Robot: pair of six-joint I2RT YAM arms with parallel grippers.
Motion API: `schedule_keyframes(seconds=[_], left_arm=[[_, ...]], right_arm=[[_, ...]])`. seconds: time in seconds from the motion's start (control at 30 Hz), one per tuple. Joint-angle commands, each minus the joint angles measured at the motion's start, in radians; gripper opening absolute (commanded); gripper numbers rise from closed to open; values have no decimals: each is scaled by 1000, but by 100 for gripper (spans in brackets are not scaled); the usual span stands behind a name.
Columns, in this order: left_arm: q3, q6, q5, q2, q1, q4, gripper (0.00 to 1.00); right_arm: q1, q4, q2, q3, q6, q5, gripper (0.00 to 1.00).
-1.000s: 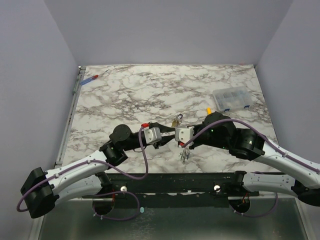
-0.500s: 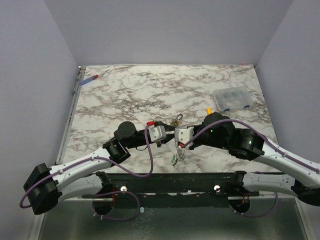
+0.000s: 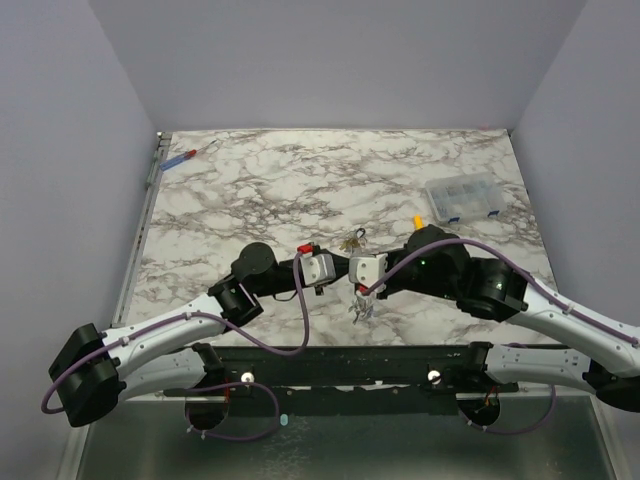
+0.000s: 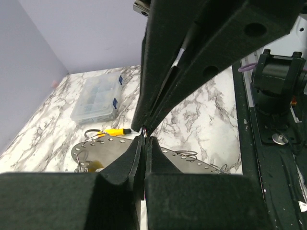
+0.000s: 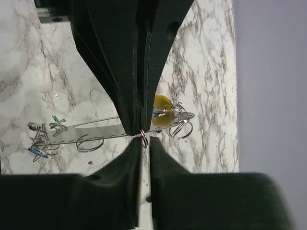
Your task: Put the keys on the keyring
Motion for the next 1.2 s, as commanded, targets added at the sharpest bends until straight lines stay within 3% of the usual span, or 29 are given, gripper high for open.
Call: schedule_keyframes(seconds=[0.0, 0.1, 0.3, 0.73, 0.9, 1.17], left_arm=[[6, 11, 3, -26, -1, 51, 0], [-14, -11, -5, -58, -2, 103, 0], [-49, -47, -11, -119, -1, 179, 0], [-85, -154, 34, -197, -1, 352, 0], [-120, -225, 29, -228, 0, 463, 0], [-133, -276, 57, -265, -2, 497, 0]], right_arm=[[9, 135, -50, -33, 34, -16, 32], [10, 218, -109, -81, 42, -2, 51], [10, 358, -244, -159, 77, -14, 56], [9, 340, -296, -82, 385, -226, 52], [9, 347, -282, -66, 431, -239, 49], [10, 418, -273, -97, 446, -273, 44]])
